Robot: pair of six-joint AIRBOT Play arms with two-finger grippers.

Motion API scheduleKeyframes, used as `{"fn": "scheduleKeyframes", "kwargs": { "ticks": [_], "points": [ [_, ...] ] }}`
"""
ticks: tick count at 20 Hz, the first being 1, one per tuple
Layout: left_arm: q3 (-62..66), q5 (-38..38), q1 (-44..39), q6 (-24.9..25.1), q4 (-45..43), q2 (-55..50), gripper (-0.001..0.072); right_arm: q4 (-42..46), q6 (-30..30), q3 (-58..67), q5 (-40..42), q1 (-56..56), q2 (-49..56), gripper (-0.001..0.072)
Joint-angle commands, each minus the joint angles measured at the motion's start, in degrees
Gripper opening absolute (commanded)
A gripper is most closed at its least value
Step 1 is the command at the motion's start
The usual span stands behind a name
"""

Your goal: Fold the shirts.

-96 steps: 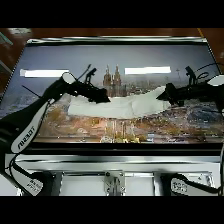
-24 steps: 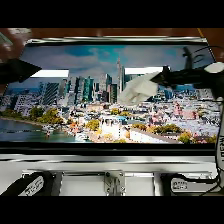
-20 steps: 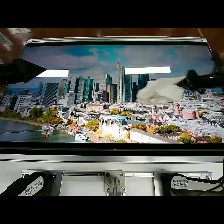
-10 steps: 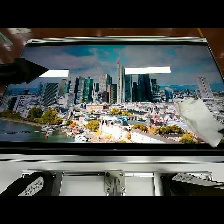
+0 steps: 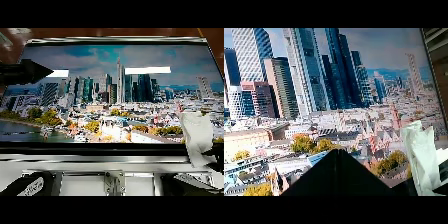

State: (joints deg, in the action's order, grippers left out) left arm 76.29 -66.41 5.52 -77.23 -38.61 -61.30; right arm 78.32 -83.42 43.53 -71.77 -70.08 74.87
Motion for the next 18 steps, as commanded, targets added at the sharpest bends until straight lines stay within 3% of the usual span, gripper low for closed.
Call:
{"fn": "scheduleKeyframes", "kwargs": {
  "ticks": [1, 4, 7, 10, 11, 12, 13, 15, 16, 17, 18],
  "points": [
    [0.0, 0.0, -1.6, 0.0, 0.0, -0.9, 0.0033, 0.8, -0.7, -2.0, 1.5, -0.5, -4.4, 0.0584],
    [0.0, 0.0, -1.7, 1.2, 0.0, -1.6, 0.0033, 9.2, -6.2, 1.2, -1.0, -0.5, -13.6, 0.0583],
    [0.0, 0.3, -1.7, 10.0, -0.3, -3.1, 0.0033, 19.3, -9.6, 5.1, -2.7, -0.5, -24.4, 0.0583],
    [0.0, 6.1, -4.3, 10.6, -8.3, -5.7, 0.0030, 12.3, -8.6, 9.8, 5.3, 3.5, -31.7, 0.0579],
    [0.0, 8.6, -6.9, 7.5, -15.5, -6.7, 0.0029, 8.4, -8.0, 10.6, 8.2, 7.5, -33.0, 0.0522],
    [0.0, 10.1, -10.2, 1.0, -24.5, -7.8, 0.0029, 5.4, -6.3, 11.0, 9.4, 12.5, -33.4, 0.0493],
    [0.0, 9.6, -14.2, -7.3, -34.2, -9.1, 0.0029, 3.7, -4.1, 11.1, 8.6, 18.9, -33.3, 0.0493],
    [0.1, 5.1, -21.2, -16.6, -47.2, -11.2, 0.0034, 5.9, -3.0, 11.1, 3.7, 32.8, -32.2, 0.0542],
    [0.4, 1.3, -24.0, -18.3, -49.9, -12.2, 0.0133, 7.9, -4.0, 11.1, 0.8, 38.4, -31.3, 0.0675],
    [1.0, -2.7, -25.5, -18.2, -50.1, -13.2, 0.0303, 9.9, -6.0, 11.1, -2.0, 43.1, -30.1, 0.0686],
    [1.9, -7.0, -26.3, -18.3, -50.1, -14.3, 0.0557, 10.1, -6.6, 11.1, -3.9, 45.9, -28.8, 0.0686]
  ]
}}
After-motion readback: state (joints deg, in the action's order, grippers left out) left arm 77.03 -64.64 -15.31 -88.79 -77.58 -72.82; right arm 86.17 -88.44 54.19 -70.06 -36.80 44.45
